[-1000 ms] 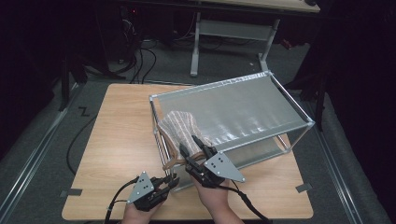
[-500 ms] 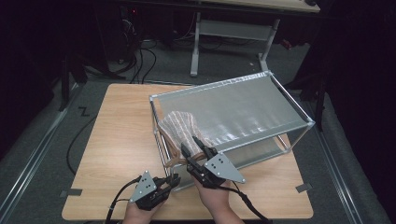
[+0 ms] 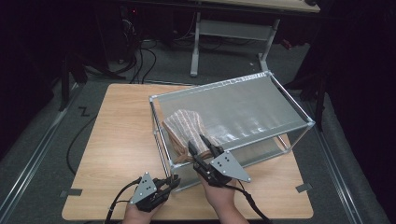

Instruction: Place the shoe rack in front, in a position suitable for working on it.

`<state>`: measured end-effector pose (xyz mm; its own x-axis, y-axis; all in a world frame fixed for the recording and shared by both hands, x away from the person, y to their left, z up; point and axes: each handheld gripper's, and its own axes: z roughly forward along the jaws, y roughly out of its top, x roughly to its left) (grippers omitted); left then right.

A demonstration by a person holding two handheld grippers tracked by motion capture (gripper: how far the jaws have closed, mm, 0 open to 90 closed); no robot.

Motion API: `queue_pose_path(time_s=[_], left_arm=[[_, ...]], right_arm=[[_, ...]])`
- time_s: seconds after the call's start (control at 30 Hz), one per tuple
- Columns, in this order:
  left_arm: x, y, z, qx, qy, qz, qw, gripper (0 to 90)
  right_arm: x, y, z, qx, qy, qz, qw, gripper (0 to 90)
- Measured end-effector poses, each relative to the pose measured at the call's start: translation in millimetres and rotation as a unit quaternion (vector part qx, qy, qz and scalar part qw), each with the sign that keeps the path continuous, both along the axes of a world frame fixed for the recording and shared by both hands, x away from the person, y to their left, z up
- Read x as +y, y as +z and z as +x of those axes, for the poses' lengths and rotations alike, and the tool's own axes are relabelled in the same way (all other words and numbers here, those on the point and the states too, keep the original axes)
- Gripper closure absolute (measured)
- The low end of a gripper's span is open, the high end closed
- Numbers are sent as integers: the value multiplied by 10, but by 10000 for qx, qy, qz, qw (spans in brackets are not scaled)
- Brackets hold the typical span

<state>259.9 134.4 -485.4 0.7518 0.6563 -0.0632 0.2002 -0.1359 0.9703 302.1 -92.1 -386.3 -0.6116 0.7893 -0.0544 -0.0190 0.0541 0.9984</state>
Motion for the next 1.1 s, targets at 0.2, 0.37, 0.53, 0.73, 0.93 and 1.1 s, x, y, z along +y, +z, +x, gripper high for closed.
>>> queue_pose_path(time_s=[0.2,0.37,0.53,0.73,0.93,1.1], left_arm=[[22,5,-58,6,2,42,10000,797],[12,6,-122,-9,-1,69,10000,797],[28,6,-159,14,-10,51,10000,797],[57,5,-191,28,28,63,10000,796],[72,3,-204,46,54,21,10000,796],[79,4,-208,52,73,22,10000,796]], right_arm=[[-230,-15,90,-36,-313,34,9995,569],[-457,-27,164,-93,-447,-30,9990,562],[-668,-39,196,-175,-656,-50,9977,561],[-1010,-62,276,-202,-985,10,9949,562],[-1337,-43,340,-132,-1176,8,9930,558],[-1656,-28,380,-132,-1578,23,9874,556]])
